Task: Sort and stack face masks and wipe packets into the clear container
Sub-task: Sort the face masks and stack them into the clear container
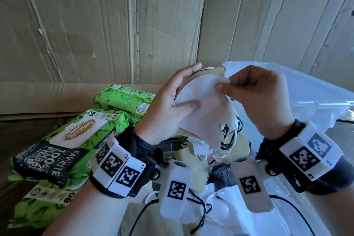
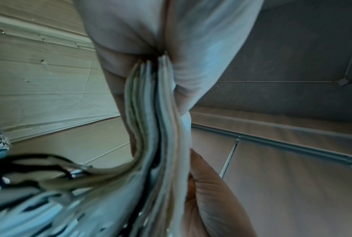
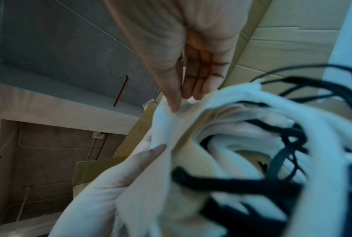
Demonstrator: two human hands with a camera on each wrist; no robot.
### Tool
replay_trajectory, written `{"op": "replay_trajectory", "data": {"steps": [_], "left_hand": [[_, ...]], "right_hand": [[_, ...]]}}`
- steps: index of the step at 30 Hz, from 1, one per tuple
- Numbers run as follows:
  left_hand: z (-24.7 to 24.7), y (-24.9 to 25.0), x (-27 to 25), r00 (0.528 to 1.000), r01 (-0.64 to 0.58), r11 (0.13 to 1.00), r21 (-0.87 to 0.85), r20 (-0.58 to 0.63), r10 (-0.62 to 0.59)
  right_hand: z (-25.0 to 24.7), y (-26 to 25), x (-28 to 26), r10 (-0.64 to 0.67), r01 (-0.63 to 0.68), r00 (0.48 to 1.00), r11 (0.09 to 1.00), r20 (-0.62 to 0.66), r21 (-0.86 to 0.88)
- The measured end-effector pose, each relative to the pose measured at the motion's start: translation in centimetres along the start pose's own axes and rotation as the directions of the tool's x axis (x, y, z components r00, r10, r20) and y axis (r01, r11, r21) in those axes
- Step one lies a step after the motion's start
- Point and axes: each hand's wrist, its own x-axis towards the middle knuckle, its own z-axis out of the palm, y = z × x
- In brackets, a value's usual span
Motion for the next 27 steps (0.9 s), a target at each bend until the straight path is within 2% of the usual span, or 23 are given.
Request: {"op": "replay_trajectory", "data": {"steps": [3, 5, 8, 11, 17, 21, 27], "left_hand": [[0.0, -0.1, 0.0, 0.998, -0.052, 0.999, 0.012, 0.023, 0.051], [0.0, -0.1, 0.0, 0.998, -0.058, 0.998, 0.015, 0.026, 0.058], [0.0, 0.0, 0.0, 1.0, -0.019, 1.0, -0.005, 0.023, 0.019], [0.1, 0.0, -0.1, 0.999, 0.034, 0.997, -0.069, 0.036, -0.032], [0.1, 0.2, -0.2, 0.998, 0.045, 0.991, -0.124, 0.049, -0.039], [0.3, -0.2, -0.1, 0.999, 0.003, 0.999, -0.033, 0.042, -0.002], [0.4, -0.2, -0.1, 0.997, -0.059, 0.998, 0.038, 0.045, 0.057]], "right_hand": [[-0.2, 0.0, 0.1, -0.007, 0.007, 1.0, 0.999, -0.006, -0.05], [-0.1, -0.3, 0.0, -0.03, 0.029, 0.998, 0.999, 0.047, 0.02], [0.2, -0.7, -0.2, -0.029, 0.01, 0.99, 0.99, 0.14, 0.138], [0.4, -0.8, -0.1, -0.013, -0.02, 0.983, 0.984, 0.182, 0.178], [-0.2, -1.3, 0.6, 0.036, -0.103, 0.949, 0.974, 0.313, 0.2], [-0.2, -1.5, 0.8, 0.059, -0.097, 0.96, 0.987, 0.272, 0.127], [0.5, -0.8, 0.0, 0.069, -0.069, 0.994, 0.998, 0.089, 0.003]]}}
